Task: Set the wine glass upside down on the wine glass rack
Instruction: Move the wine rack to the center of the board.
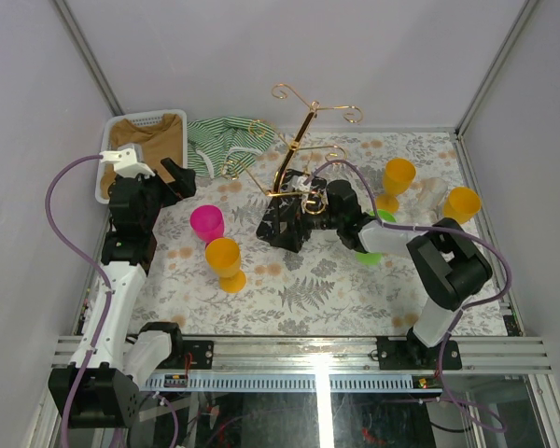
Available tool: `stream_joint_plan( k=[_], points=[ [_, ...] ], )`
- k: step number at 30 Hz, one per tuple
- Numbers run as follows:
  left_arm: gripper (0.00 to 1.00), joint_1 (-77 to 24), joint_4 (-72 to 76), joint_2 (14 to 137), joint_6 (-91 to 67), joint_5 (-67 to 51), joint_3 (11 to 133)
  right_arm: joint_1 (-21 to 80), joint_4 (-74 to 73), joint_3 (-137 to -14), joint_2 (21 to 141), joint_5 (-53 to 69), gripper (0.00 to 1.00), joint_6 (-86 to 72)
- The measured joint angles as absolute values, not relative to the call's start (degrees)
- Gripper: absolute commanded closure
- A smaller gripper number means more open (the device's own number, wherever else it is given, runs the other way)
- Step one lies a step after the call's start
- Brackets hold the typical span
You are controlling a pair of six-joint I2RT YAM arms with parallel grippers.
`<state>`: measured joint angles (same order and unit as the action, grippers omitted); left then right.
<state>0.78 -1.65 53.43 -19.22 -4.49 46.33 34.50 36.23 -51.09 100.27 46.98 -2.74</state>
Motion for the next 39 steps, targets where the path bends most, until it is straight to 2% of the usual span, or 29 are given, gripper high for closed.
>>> stream_joint_plan(
  k=[12, 23, 39],
  points=[
    [0.00, 0.78, -1.65, 53.45, -19.20, -4.71, 46.33, 35.99, 33.41, -47.18, 95.88, 45.98, 0.00, -2.11],
    [0.00, 0.78, -1.65, 53.45, -19.09, -4.69, 46.33, 37.10, 23.79, -56.25, 101.86, 40.99, 0.00, 1.58],
    [0.00, 0.78, -1.69, 53.39, -18.35, -4.69, 46.15, 35.31, 19.81, -57.87, 100.77, 30.92, 0.01, 3.66]
  ],
)
